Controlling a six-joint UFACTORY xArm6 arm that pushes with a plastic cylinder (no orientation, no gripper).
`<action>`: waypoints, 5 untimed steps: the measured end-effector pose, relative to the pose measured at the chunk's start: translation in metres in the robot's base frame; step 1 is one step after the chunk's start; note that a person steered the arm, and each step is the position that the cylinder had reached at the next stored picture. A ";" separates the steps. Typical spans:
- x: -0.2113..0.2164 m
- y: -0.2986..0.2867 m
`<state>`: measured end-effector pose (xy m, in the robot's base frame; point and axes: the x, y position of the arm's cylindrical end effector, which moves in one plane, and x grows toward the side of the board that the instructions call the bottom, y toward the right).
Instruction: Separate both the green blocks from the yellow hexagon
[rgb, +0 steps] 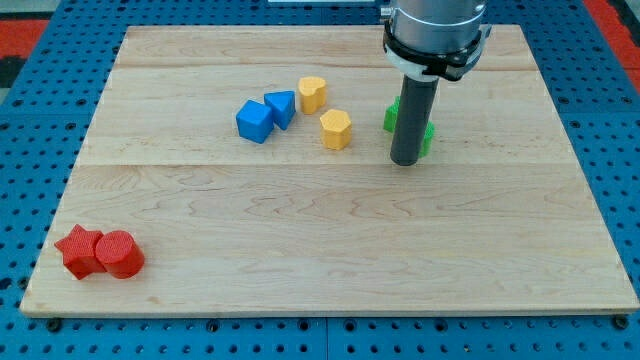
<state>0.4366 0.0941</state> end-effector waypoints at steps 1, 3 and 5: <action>-0.005 0.000; -0.009 0.000; -0.053 -0.007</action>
<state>0.3841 0.0868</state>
